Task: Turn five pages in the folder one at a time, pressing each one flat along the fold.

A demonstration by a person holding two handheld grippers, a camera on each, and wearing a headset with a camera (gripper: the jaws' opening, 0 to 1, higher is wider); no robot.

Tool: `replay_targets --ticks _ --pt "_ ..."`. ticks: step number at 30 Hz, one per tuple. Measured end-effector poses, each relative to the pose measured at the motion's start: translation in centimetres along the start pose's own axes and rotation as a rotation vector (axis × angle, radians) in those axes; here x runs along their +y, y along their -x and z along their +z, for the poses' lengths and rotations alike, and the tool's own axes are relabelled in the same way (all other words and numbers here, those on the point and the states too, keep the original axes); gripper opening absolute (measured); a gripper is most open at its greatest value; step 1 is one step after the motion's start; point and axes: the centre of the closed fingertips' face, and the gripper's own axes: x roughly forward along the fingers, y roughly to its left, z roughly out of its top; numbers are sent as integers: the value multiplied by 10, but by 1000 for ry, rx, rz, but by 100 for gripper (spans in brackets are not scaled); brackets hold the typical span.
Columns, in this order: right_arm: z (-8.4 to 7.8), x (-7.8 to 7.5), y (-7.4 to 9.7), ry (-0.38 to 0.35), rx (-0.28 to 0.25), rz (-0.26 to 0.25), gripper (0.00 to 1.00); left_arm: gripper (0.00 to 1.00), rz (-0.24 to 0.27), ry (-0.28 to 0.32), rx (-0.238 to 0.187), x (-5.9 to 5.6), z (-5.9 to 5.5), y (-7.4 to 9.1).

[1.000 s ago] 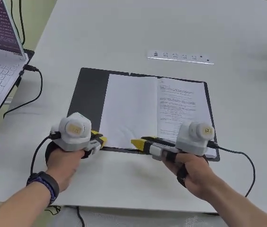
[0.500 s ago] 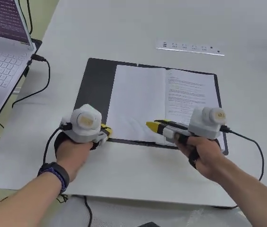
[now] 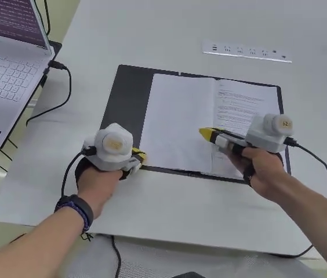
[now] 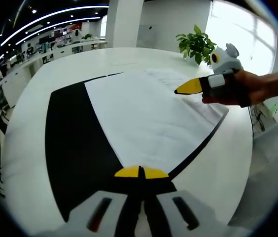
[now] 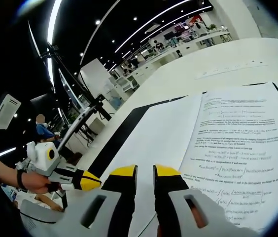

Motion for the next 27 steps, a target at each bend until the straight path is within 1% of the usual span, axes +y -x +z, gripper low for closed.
replay_targets --ticks 2,4,10,13,16,19,22,27 --pt "2 -2 -2 -6 -3 -11 10 0 3 -5 8 0 0 -1" --pt "5 -3 -3 9 -10 -20 8 0 6 -9 16 0 0 -1" --pt "11 -8 -8 0 -17 -29 7 0 8 -2 14 1 0 -1" --pt "16 -13 -9 -17 -35 -42 7 0 10 -10 16 1 0 -2" --pt "18 -17 -11 -16 -51 -45 6 0 15 -15 15 0 0 -2" --pt "16 -21 -15 -14 -42 -52 5 0 19 2 13 1 0 -3" --pt "17 -26 -15 -17 -57 -62 0 0 26 13 8 1 0 -2" --pt "19 -26 -16 -25 -76 -59 0 0 25 15 7 1 -1 -3"
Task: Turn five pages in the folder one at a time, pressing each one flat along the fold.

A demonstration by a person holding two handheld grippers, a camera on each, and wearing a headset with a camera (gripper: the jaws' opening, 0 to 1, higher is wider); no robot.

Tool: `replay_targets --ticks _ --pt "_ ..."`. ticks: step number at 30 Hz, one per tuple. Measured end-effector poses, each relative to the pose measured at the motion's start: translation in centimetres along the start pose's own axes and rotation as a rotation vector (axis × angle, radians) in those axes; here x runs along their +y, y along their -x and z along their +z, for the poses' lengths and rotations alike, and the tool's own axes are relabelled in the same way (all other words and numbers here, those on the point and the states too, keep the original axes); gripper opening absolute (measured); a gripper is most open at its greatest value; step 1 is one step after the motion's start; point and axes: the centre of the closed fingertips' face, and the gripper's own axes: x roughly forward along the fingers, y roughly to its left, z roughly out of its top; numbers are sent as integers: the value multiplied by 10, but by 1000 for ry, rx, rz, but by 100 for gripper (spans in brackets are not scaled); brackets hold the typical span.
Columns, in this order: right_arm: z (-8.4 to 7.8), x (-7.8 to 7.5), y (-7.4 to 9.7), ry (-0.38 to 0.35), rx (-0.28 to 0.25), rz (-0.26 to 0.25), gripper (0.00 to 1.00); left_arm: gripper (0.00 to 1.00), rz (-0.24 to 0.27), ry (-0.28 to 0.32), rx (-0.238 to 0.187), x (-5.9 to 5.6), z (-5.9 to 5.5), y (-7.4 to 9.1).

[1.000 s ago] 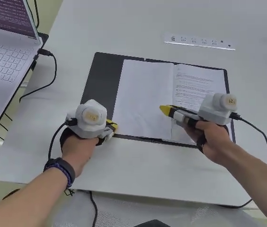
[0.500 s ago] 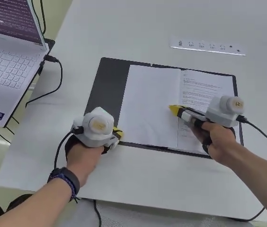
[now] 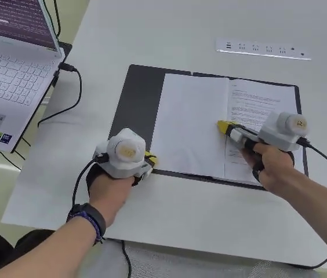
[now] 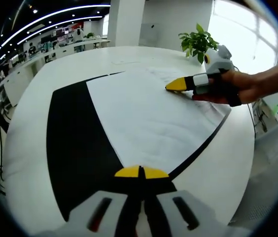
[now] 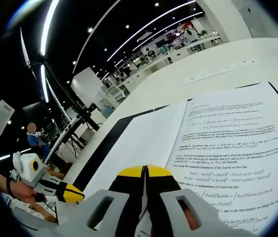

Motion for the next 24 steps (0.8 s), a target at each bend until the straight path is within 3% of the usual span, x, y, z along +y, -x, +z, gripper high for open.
replay_targets --ticks 9,15,24 --pt "9 -7 -7 -45 -31 -3 0 0 5 9 0 0 0 -1" --pt "17 -16 -12 -93 -88 -47 0 0 7 11 -5 0 0 0" --pt "28 -29 -22 -101 -100 -94 0 0 -4 16 -8 0 -1 0"
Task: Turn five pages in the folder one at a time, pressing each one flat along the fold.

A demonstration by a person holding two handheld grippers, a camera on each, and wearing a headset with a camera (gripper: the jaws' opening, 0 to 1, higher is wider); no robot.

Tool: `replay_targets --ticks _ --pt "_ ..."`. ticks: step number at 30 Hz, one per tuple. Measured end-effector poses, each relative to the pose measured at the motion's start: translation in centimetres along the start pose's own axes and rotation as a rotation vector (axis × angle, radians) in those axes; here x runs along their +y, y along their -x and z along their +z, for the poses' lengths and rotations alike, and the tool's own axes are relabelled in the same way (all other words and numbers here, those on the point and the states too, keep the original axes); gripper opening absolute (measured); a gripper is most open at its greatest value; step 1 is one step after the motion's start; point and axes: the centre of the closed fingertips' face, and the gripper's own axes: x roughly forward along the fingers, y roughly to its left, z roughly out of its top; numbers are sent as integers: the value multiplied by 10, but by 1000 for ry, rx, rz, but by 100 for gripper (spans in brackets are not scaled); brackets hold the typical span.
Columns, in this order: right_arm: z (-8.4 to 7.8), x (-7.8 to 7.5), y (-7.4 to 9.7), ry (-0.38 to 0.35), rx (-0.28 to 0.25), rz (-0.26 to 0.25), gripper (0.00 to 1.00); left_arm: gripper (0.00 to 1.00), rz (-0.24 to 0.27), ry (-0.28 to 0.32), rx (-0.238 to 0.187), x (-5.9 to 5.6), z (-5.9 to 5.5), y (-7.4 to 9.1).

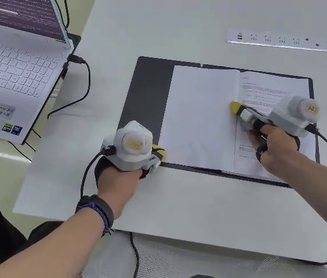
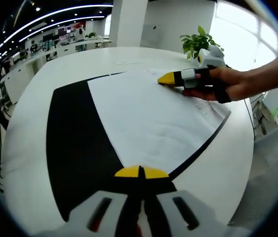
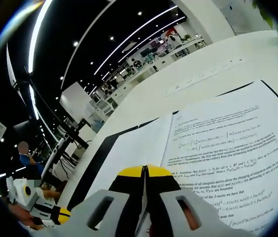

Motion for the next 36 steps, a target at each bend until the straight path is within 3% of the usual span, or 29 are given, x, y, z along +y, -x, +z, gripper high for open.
replay_targets --ticks 11,26,36 --pt "15 -11 -13 -25 -31 -49 0 0 -2 -3 -5 1 0 0" --pt "30 -14 -30 -19 -26 -68 0 0 -14 9 -8 2 0 -1" --pt "44 -17 -40 -52 -78 -92 0 0 -15 15 -9 2 0 -1"
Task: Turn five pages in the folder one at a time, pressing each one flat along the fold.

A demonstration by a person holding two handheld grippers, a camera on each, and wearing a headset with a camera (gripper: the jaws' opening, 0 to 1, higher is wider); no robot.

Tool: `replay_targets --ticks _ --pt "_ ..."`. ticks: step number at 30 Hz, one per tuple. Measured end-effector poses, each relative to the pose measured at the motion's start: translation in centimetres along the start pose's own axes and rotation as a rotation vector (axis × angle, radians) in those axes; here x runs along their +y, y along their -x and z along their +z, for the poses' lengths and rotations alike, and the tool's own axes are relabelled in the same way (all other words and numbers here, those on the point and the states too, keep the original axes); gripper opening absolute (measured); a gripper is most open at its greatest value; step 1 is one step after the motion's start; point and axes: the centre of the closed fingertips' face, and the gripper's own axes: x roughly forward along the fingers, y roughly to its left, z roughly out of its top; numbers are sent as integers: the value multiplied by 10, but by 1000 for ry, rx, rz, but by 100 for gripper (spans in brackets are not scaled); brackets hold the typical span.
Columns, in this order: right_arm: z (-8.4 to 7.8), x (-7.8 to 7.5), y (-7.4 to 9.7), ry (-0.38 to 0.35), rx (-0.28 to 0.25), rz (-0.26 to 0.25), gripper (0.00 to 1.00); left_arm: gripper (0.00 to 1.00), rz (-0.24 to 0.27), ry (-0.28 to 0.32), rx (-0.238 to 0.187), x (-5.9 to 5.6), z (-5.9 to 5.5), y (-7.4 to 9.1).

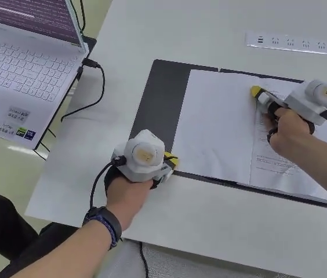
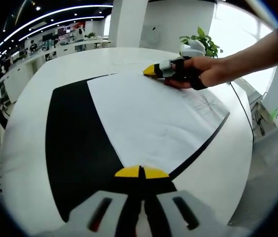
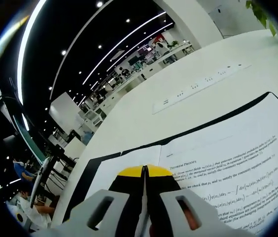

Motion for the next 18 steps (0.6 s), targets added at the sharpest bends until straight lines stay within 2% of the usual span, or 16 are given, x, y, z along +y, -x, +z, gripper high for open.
replay_targets --ticks 7,18 --pt "11 -5 -9 -57 -41 -20 0 0 1 5 0 1 0 -1" --pt "21 -21 -28 -89 -74 -40 0 0 2 8 2 1 -1 -1"
